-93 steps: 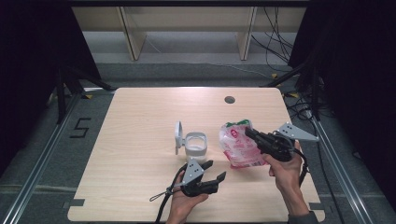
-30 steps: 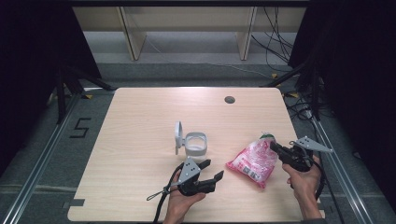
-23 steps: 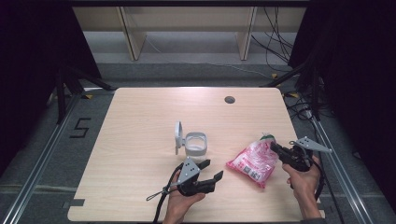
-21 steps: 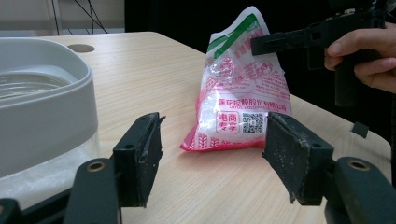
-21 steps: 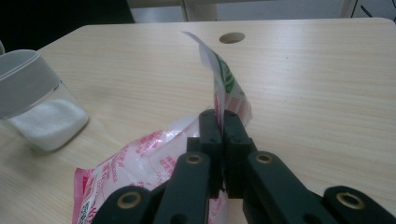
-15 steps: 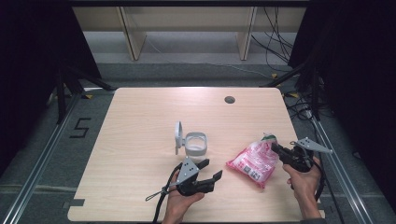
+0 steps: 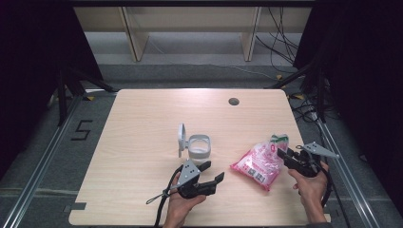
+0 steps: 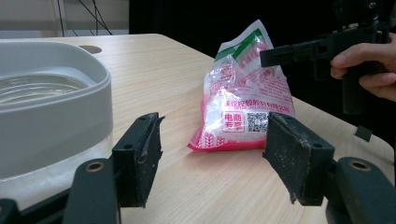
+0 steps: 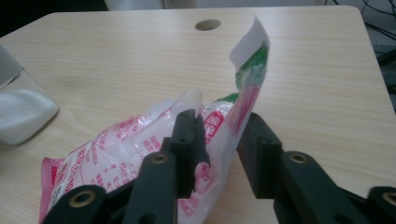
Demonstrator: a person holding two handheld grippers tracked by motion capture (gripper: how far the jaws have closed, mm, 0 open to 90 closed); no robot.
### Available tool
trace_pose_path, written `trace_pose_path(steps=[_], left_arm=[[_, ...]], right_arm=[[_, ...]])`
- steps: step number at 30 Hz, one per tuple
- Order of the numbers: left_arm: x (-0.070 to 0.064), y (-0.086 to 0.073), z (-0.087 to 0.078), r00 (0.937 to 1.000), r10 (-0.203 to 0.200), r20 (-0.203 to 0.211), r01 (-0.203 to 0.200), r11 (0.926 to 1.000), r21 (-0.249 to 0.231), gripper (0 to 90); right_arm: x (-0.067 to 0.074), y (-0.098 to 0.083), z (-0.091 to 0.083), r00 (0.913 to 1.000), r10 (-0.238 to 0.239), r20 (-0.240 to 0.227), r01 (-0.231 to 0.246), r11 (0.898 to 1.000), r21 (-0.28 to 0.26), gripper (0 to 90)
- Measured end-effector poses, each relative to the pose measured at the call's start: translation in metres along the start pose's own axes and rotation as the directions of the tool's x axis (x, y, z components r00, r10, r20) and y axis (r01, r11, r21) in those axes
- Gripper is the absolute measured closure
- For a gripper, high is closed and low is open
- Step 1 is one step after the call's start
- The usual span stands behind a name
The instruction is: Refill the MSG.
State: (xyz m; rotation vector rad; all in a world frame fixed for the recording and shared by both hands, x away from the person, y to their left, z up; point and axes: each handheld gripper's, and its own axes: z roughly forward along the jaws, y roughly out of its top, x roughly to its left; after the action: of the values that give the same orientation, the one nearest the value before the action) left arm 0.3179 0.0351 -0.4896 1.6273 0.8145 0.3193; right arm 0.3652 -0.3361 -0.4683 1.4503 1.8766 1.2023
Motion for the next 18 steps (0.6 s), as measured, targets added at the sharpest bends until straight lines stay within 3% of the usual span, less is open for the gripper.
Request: trace_pose_path(steps=[2, 3, 5, 8, 10, 11, 13, 15, 17, 18], left_arm=[[0.003, 0.001, -0.001, 0.9995, 0.030, 0.008, -0.030, 0.9995, -0.005, 35.6], [0.003, 0.002, -0.002, 0.9996, 0.027, 0.009, -0.027, 0.9996, -0.007, 35.6], [0.004, 0.001, -0.003, 0.9997, 0.022, 0.007, -0.022, 0.9997, -0.007, 35.5], [0.005, 0.001, -0.005, 0.9996, 0.029, 0.004, -0.029, 0.9996, -0.007, 35.5], [0.005, 0.001, -0.005, 0.9998, 0.016, 0.011, -0.016, 0.9996, -0.022, 35.5], [0.006, 0.001, -0.006, 0.9999, 0.015, 0.007, -0.014, 0.9997, -0.022, 35.5], [0.006, 0.002, -0.008, 0.9999, 0.016, -0.004, -0.016, 0.9997, -0.015, 35.6], [0.007, 0.002, -0.008, 0.9998, 0.020, 0.003, -0.020, 0.9996, -0.022, 35.6], [0.008, 0.002, -0.008, 0.9998, 0.020, 0.003, -0.020, 0.9995, -0.024, 35.8], [0.008, 0.001, -0.008, 0.9998, 0.020, 0.003, -0.020, 0.9995, -0.025, 35.8]], right_arm=[[0.001, -0.001, -0.002, 0.9998, 0.017, 0.006, -0.017, 1.000, -0.008, 62.0], [0.004, -0.002, -0.005, 0.9984, 0.055, 0.013, -0.055, 0.998, -0.004, 59.8], [0.000, -0.004, -0.006, 0.9996, 0.024, 0.018, -0.024, 1.000, -0.016, 55.5], [0.001, -0.008, -0.009, 0.9972, 0.072, 0.021, -0.072, 0.997, -0.031, 54.8], [0.000, -0.009, -0.012, 0.9973, 0.067, 0.030, -0.066, 0.997, -0.036, 52.5], [0.004, -0.010, -0.015, 0.9930, 0.113, 0.037, -0.112, 0.993, -0.029, 51.1], [0.002, -0.011, -0.017, 0.9956, 0.091, 0.022, -0.090, 0.994, -0.054, 50.6], [0.004, -0.012, -0.021, 0.9930, 0.114, 0.034, -0.112, 0.993, -0.047, 50.6], [0.001, -0.013, -0.022, 0.9975, 0.069, 0.014, -0.068, 0.996, -0.064, 50.7], [0.002, -0.014, -0.023, 0.9966, 0.082, 0.011, -0.081, 0.995, -0.060, 50.6]])
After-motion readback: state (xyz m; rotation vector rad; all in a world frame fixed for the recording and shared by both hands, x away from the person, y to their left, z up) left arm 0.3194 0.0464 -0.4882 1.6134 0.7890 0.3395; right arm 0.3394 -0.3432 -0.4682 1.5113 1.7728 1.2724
